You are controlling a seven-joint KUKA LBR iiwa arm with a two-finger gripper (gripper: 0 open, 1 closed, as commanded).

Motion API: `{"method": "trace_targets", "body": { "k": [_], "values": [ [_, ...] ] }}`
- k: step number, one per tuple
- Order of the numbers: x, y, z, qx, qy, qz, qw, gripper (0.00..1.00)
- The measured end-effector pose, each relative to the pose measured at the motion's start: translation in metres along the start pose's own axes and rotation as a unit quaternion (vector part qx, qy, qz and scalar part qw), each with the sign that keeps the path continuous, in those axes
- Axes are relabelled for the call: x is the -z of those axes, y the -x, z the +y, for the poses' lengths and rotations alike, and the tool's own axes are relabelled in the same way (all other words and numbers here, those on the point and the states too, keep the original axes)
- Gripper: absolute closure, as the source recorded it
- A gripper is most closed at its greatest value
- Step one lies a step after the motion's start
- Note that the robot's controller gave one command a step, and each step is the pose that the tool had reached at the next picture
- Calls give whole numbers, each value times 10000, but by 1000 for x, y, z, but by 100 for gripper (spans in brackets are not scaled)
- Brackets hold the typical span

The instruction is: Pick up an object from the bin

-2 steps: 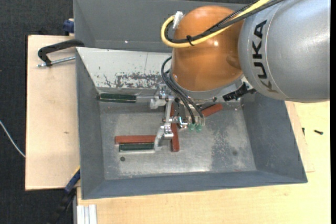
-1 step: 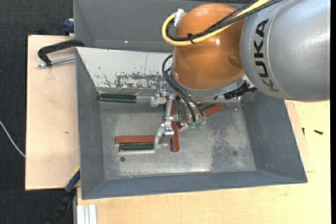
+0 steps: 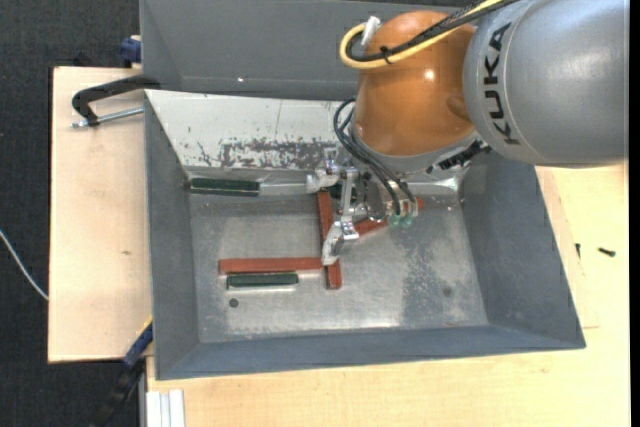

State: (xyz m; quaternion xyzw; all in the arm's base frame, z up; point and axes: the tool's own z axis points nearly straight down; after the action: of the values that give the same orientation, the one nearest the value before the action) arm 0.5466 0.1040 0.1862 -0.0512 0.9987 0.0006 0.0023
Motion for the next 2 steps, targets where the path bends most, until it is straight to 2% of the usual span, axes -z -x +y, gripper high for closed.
{"method": "trace_targets", "body": {
  "k": [1,2],
  "values": [
    [-27,8,-19,118,-9,42,9999,0],
    [-33,12,-9,246,-1,27,9997,0]
  ]
}}
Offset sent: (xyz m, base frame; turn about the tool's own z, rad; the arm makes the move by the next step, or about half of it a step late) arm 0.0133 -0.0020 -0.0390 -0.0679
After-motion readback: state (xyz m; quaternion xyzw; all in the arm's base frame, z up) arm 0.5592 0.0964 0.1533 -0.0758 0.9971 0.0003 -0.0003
